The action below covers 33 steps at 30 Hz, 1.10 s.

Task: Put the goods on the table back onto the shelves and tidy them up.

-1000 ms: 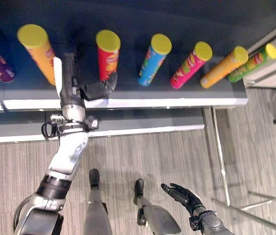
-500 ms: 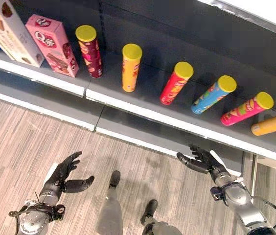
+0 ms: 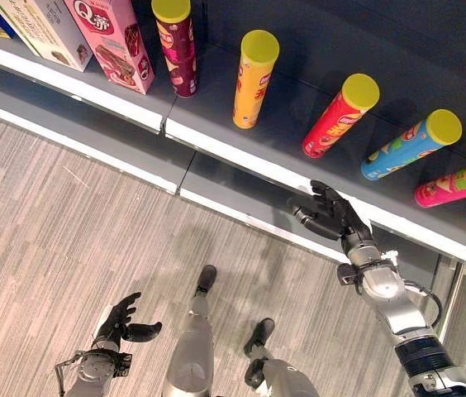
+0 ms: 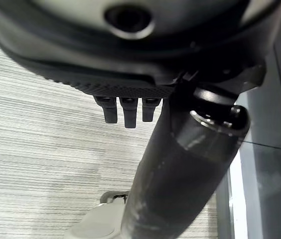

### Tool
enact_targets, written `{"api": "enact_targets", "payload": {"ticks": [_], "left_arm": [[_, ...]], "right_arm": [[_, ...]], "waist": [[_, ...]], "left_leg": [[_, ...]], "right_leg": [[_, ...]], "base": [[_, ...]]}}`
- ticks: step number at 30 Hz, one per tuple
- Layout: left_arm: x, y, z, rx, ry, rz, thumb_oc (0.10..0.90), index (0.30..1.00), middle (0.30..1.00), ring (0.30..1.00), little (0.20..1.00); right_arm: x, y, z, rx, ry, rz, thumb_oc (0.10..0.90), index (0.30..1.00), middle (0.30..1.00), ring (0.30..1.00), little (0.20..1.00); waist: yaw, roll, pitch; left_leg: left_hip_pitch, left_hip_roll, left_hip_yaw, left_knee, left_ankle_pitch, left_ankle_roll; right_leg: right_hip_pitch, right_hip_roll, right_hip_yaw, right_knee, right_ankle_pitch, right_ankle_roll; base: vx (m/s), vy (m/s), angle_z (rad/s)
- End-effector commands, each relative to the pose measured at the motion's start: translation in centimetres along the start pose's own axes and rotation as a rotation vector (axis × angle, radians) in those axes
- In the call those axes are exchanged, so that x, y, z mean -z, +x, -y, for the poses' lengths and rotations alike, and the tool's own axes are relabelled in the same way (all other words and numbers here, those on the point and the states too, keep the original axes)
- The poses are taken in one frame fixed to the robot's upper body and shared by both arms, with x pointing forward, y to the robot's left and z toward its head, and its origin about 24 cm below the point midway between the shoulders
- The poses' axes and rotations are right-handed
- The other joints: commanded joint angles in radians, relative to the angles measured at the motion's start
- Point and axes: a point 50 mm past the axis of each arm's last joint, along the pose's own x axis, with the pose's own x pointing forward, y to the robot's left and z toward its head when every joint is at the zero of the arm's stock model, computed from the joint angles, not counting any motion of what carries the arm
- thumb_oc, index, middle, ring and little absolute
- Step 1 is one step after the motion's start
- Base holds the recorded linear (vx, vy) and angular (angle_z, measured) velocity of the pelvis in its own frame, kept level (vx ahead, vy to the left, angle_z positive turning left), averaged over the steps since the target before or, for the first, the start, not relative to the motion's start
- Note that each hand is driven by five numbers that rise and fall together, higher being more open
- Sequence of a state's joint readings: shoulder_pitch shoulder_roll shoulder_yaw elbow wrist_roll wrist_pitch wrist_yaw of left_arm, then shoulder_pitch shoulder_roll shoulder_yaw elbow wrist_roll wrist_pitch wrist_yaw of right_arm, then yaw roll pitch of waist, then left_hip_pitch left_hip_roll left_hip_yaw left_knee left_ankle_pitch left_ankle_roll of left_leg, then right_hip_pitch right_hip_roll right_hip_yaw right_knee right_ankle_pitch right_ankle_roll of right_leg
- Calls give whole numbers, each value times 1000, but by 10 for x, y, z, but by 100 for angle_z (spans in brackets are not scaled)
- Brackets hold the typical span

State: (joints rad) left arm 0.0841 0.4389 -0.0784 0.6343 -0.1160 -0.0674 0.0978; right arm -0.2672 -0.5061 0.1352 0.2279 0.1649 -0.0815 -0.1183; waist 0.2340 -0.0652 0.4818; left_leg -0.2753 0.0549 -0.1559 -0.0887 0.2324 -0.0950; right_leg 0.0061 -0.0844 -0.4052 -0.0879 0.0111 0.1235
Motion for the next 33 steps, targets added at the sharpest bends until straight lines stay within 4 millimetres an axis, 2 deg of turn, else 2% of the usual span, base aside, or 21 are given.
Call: {"api": "enact_targets", "payload": {"ticks": [1,10,16,26,33], "left_arm": [[-4,-1,-15,-75,37,50,800,900,900,900,900],[-12,0,-8,-76,17,83,800,900,900,900,900],[-14,0,-3,-69,16,94,800,900,900,900,900],[-11,0,-1,-63,22,87,800,900,900,900,900],[-14,0,0,-64,21,96,800,900,900,900,900]], "right_arm": [[-36,6,24,115,-46,212,800,900,900,900,900],[-36,2,37,230,-23,219,800,900,900,900,900],[-50,16,45,308,-36,259,800,900,900,900,900],[-67,30,56,375,-64,302,800,900,900,900,900],[-71,34,61,416,-56,305,800,900,900,900,900]], "waist": [[-7,-4,-52],[-24,19,-49],[-21,40,-36],[-3,52,-24],[2,58,-17]], "left_leg": [[-1,72,-24,81,-161,-39],[-10,59,-22,92,-171,-31],[-22,49,-22,100,-173,-26],[-46,34,-30,114,-178,-22],[-50,29,-31,114,-178,-21]], "right_leg": [[-77,-127,-14,188,-113,46],[-86,-142,-9,193,-110,47],[-98,-149,-2,195,-107,49],[-109,-154,-5,191,-105,49],[-115,-158,-4,194,-104,50]], "base": [[-10,30,0],[0,7,0],[0,8,0],[1,6,1],[0,0,0]]}}
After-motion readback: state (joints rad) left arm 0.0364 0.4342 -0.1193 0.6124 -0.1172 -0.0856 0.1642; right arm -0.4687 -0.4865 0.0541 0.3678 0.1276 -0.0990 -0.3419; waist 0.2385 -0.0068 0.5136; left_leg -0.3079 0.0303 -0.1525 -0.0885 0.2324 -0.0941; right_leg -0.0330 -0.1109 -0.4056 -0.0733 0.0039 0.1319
